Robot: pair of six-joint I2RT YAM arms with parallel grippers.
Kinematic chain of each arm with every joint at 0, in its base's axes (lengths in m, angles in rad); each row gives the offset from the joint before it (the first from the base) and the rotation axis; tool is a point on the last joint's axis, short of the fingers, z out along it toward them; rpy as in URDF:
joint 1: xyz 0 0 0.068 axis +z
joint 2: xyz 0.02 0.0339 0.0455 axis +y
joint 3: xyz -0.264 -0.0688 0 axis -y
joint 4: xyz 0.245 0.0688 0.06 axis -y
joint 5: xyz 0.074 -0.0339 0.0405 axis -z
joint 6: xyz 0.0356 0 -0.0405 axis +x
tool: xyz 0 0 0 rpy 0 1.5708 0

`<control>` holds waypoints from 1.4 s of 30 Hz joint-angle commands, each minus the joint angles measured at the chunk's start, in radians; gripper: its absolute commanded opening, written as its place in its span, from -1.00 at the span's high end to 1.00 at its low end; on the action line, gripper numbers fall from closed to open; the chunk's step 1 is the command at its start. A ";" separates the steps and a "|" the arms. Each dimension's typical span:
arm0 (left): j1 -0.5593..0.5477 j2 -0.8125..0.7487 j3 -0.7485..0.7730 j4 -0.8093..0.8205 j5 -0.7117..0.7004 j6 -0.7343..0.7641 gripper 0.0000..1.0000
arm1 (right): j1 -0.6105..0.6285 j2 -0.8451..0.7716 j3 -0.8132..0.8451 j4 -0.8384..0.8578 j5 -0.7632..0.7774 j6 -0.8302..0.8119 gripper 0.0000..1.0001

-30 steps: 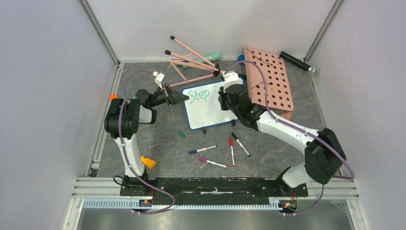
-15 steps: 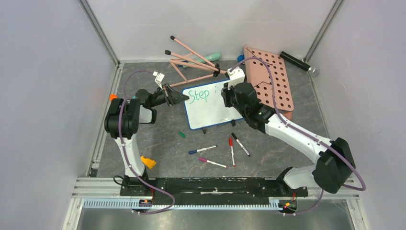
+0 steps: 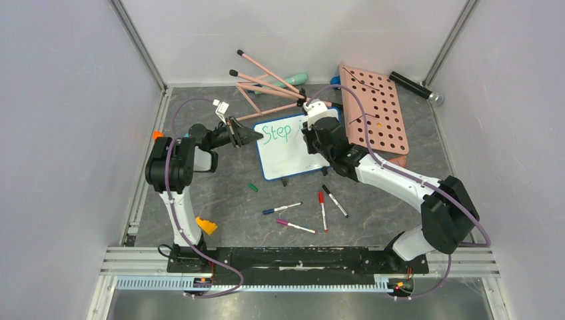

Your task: Write a sentence on the whiteboard

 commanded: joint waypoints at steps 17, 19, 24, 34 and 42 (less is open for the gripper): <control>0.006 -0.019 0.013 0.068 0.001 -0.001 0.96 | -0.007 0.006 0.037 0.083 0.064 -0.004 1.00; 0.005 -0.019 0.014 0.068 0.001 -0.002 0.96 | -0.010 0.007 0.036 0.086 0.065 -0.005 1.00; 0.006 -0.018 0.015 0.068 0.001 -0.002 0.96 | -0.014 0.017 0.043 0.087 0.053 -0.006 1.00; 0.005 -0.019 0.016 0.069 0.003 -0.003 0.96 | -0.017 0.028 0.053 0.084 0.049 -0.004 1.00; 0.006 -0.021 0.015 0.068 0.003 -0.003 0.96 | -0.018 0.019 0.025 0.066 0.043 0.007 1.00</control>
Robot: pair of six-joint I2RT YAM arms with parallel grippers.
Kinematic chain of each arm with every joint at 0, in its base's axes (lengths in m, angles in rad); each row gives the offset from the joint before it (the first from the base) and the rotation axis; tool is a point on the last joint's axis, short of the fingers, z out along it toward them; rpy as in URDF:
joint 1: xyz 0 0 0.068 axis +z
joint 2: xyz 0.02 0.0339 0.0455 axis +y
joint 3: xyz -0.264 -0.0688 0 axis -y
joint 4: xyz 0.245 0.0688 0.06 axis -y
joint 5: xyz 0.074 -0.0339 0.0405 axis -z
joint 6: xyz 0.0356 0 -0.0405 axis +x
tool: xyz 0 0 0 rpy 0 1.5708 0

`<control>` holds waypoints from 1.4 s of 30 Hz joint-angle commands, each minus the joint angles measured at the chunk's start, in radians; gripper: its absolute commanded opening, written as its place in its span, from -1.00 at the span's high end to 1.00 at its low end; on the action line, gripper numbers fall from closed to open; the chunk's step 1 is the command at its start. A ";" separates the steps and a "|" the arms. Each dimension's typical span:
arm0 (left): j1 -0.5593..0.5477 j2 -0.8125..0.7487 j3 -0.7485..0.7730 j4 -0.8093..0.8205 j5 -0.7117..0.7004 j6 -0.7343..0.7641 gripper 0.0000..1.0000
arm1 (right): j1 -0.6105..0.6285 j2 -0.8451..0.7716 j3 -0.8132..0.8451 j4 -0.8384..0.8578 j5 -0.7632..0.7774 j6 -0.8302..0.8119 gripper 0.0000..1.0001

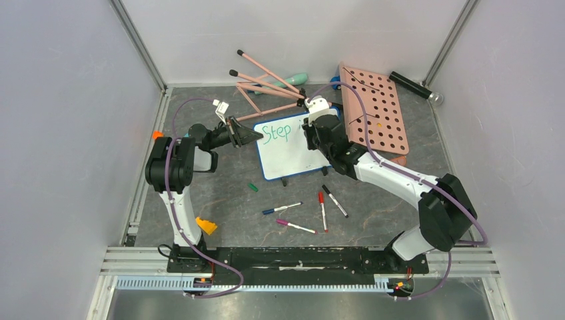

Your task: Write a sentence on the whiteboard

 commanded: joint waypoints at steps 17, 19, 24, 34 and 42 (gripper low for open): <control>0.004 -0.021 0.013 0.068 0.003 -0.002 0.96 | -0.006 -0.051 -0.067 0.033 -0.006 0.034 1.00; 0.005 -0.021 0.013 0.068 0.003 -0.002 0.96 | -0.006 -0.054 -0.055 0.027 -0.012 0.034 1.00; 0.005 -0.021 0.015 0.068 0.003 -0.003 0.96 | -0.006 -0.086 -0.029 0.014 -0.024 0.034 1.00; 0.005 -0.020 0.015 0.068 0.003 -0.003 0.96 | -0.015 -0.093 0.015 -0.005 0.024 0.023 1.00; 0.005 -0.019 0.016 0.068 0.003 -0.003 0.96 | -0.030 -0.050 0.034 0.001 0.009 0.020 1.00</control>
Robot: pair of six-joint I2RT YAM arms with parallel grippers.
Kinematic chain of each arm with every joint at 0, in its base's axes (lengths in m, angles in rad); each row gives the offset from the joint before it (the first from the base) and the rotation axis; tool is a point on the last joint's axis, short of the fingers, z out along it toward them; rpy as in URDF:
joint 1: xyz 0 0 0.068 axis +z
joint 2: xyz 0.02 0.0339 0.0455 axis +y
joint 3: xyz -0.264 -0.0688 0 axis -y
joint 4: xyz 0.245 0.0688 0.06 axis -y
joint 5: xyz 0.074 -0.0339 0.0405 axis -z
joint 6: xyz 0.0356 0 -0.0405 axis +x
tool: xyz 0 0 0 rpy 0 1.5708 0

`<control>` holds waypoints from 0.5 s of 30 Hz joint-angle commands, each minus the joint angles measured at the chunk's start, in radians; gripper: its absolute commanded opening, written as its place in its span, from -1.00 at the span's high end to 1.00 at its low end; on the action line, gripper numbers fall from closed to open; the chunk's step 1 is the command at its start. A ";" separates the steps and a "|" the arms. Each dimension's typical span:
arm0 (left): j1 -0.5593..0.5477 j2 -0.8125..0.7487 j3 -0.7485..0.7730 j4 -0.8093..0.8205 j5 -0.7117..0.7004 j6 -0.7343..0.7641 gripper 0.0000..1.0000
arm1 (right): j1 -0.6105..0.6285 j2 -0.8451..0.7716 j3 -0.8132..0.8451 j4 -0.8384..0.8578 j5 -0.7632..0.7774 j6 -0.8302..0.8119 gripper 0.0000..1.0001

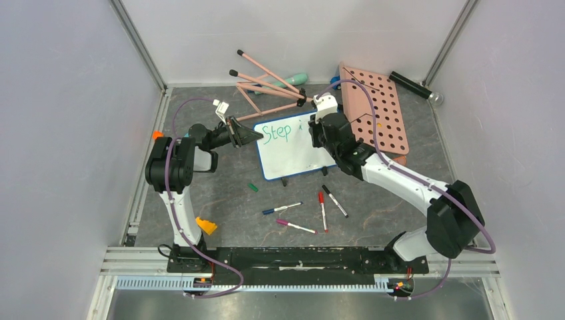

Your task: Write a sentence on the whiteboard

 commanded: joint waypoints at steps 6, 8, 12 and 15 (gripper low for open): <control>0.004 -0.020 0.016 0.068 0.003 -0.003 0.96 | -0.009 0.038 0.056 0.019 -0.003 -0.005 1.00; 0.005 -0.019 0.016 0.068 0.003 -0.004 0.96 | -0.009 0.042 0.056 0.021 -0.003 -0.006 1.00; 0.005 -0.019 0.016 0.068 0.003 -0.005 0.96 | -0.012 0.050 0.055 0.018 -0.002 -0.003 1.00; 0.004 -0.020 0.017 0.068 0.004 -0.005 0.96 | -0.012 0.052 0.045 0.016 -0.001 0.000 1.00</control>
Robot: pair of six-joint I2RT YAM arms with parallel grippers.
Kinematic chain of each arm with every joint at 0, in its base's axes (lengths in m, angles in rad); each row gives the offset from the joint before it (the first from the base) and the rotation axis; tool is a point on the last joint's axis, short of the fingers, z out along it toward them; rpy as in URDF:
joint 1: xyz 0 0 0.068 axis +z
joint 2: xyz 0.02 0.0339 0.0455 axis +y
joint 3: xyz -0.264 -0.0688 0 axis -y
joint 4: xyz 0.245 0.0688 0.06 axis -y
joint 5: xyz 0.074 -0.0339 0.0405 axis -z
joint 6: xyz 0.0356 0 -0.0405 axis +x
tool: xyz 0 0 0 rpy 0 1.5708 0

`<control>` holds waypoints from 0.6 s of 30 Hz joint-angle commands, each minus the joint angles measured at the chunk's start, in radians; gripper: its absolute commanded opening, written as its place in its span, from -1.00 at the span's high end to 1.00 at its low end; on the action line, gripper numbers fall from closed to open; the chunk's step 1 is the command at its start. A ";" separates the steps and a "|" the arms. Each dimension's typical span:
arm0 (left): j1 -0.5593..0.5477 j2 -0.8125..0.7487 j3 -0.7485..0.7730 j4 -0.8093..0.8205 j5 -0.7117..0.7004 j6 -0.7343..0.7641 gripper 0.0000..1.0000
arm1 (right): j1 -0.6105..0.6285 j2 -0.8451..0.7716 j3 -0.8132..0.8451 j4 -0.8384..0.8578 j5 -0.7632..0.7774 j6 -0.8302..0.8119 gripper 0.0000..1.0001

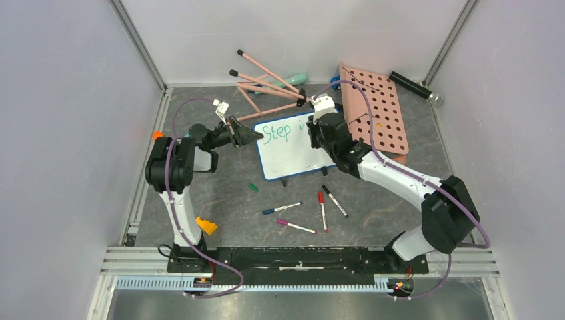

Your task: Write a sentence on the whiteboard

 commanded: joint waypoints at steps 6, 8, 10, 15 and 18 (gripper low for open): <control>0.004 -0.020 0.016 0.068 0.004 -0.003 0.96 | -0.006 -0.017 -0.023 0.034 -0.013 0.014 1.00; 0.004 -0.020 0.016 0.068 0.004 -0.003 0.96 | -0.006 -0.026 -0.043 0.039 -0.027 0.020 1.00; 0.004 -0.021 0.015 0.068 0.004 -0.003 0.96 | -0.006 -0.038 -0.060 0.044 -0.033 0.023 1.00; 0.004 -0.020 0.015 0.068 0.004 -0.003 0.96 | -0.006 -0.045 -0.069 0.053 -0.029 0.026 1.00; 0.004 -0.021 0.015 0.068 0.004 -0.003 0.96 | -0.006 -0.030 -0.043 0.045 -0.018 0.019 1.00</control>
